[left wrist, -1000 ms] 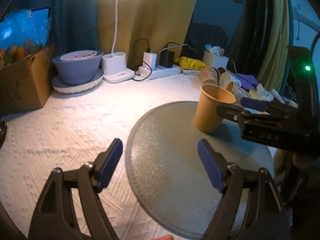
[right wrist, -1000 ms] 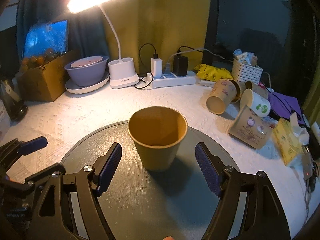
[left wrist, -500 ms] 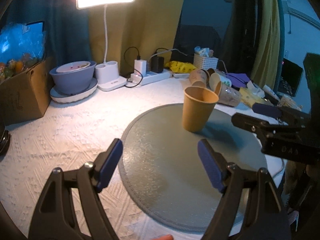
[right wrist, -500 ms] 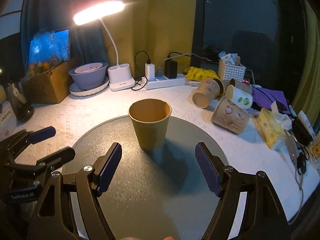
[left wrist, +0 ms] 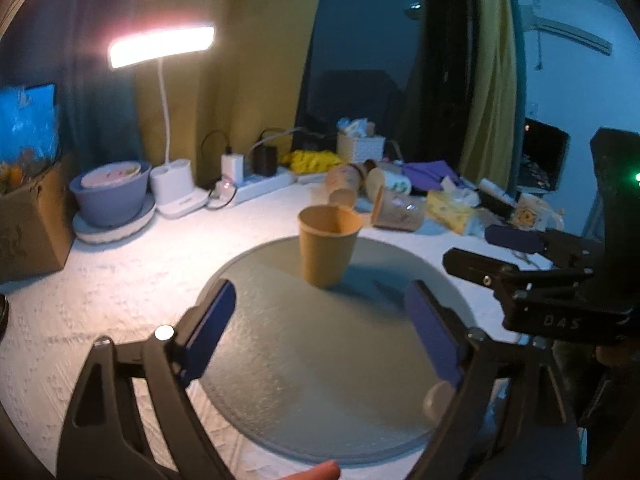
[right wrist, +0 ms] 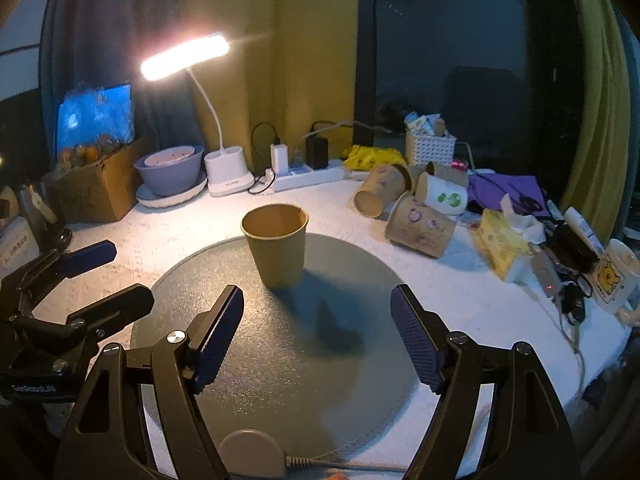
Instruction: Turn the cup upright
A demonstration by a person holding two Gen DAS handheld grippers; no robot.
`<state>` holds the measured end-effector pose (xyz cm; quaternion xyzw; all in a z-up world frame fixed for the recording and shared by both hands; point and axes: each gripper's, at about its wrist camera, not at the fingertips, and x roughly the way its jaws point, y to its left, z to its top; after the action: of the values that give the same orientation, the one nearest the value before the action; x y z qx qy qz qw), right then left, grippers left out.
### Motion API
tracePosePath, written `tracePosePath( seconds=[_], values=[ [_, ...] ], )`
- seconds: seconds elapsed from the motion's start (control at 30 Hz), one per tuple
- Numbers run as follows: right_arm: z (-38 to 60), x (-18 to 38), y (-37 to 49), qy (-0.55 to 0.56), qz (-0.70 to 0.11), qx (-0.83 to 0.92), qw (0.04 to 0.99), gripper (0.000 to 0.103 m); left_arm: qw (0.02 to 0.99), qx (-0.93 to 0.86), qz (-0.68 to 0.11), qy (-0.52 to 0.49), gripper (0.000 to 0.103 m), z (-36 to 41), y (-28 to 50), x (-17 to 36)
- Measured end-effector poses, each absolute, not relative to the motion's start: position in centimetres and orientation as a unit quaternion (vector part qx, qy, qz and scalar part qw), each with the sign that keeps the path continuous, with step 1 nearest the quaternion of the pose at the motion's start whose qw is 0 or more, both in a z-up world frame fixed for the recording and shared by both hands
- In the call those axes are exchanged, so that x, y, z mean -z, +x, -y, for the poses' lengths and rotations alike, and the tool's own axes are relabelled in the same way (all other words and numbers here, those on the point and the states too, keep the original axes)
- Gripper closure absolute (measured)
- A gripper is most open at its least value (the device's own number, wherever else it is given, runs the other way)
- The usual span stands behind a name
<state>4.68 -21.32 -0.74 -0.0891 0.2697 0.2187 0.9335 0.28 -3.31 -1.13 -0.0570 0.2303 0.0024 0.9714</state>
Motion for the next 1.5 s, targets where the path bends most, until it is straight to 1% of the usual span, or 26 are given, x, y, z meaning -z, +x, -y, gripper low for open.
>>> tracePosePath(
  seconds=[0.27,0.57,0.87,1.1,1.27,1.5],
  values=[
    [22.5,-1.9,2.8,-0.085,-0.239,-0.201,0.946,0.024,0.981,-0.001,-0.19,-0.048,0.013,4.8,-1.3,-1.6],
    [23.5,-5.4,0.5,-0.083,-0.185,-0.187,0.961,0.024,0.989,-0.001,-0.143,-0.033,0.01,5.4,-2.9,-5.0],
    [23.9,-7.4,-0.8,-0.081,-0.155,-0.185,0.967,0.024,0.995,0.013,-0.094,-0.024,0.009,6.1,-4.3,-8.5],
    [23.7,-8.3,-0.8,-0.082,-0.154,-0.178,0.969,0.024,0.989,0.067,-0.125,-0.046,0.009,6.0,-2.1,-9.6],
    [23.5,-8.4,-0.4,-0.079,-0.154,-0.163,0.971,0.024,0.99,0.072,-0.115,-0.025,0.009,5.9,-1.2,-10.1],
    [22.6,-8.0,0.6,-0.086,-0.169,-0.154,0.97,0.024,0.991,0.069,-0.101,-0.045,0.009,4.7,-0.3,-9.9]
  ],
)
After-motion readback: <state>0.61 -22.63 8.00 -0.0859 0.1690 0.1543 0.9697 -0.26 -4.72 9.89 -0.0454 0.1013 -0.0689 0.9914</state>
